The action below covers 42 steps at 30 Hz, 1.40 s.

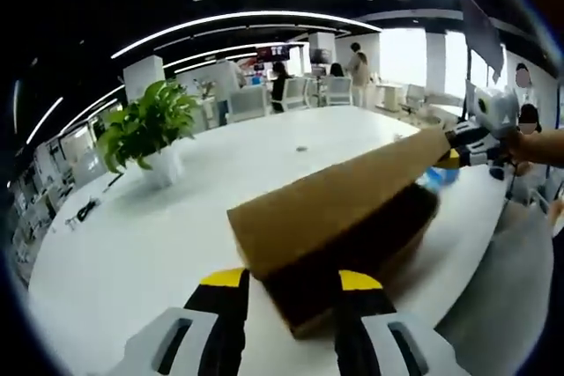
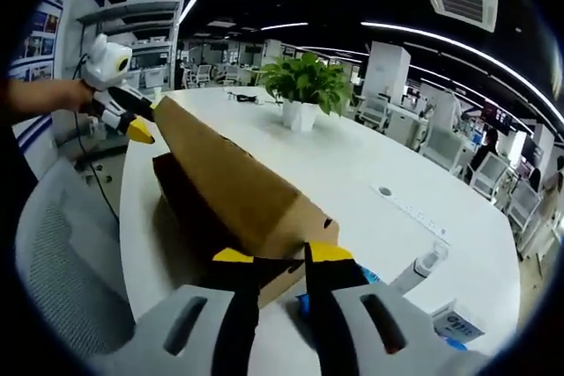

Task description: Operate the shoe box by opening the lid, removing the specified soft item, and placing it in the target area until the item is outside and the box remains undamaged.

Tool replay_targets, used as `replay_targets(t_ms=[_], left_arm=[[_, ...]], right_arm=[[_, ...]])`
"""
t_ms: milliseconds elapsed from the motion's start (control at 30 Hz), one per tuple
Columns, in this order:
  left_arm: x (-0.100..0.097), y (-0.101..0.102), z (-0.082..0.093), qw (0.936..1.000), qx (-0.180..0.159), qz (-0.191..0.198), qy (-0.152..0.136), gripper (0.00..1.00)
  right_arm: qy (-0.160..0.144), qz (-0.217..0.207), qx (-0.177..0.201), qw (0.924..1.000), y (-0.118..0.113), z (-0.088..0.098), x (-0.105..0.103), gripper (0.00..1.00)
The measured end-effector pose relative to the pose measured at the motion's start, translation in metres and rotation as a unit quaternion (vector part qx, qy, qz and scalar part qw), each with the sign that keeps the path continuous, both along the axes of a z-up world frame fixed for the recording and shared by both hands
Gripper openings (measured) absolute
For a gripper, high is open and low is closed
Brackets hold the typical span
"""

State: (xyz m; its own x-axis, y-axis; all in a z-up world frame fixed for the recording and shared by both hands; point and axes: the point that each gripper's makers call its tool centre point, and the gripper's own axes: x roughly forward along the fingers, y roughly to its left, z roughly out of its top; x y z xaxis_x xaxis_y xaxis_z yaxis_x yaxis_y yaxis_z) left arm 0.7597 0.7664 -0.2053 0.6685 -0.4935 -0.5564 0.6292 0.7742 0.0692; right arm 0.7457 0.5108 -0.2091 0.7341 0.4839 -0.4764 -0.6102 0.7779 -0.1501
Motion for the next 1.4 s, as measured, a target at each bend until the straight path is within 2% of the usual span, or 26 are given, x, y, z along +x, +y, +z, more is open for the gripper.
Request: replay_targets(t_ms=[167,500,833,1133,1400], left_arm=[[-0.005,-0.003,0.001,0.9999,-0.010,-0.004,0.002,0.40],[-0.011,-0.008,-0.004,0.9998,-0.009,-0.015,0.009,0.44],[-0.019,-0.011,-0.014,0.9990,-0.013,-0.030,0.030,0.49],[-0.014,-0.002,-0.029,0.9980,-0.033,-0.021,0.050,0.51],[-0.011,0.002,-0.039,0.9975,-0.037,0.001,0.061,0.47]], right_arm=[[0.004,0.010,-0.002,0.9999,0.002,-0.004,-0.006,0.19],[0.013,0.036,-0.015,0.9992,0.007,-0.013,-0.017,0.25],[0.031,0.054,-0.015,0.9980,0.012,-0.020,-0.026,0.32],[0.051,0.060,-0.008,0.9968,0.016,-0.031,-0.031,0.38],[0.072,0.051,0.009,0.9961,0.016,-0.041,-0.030,0.39]])
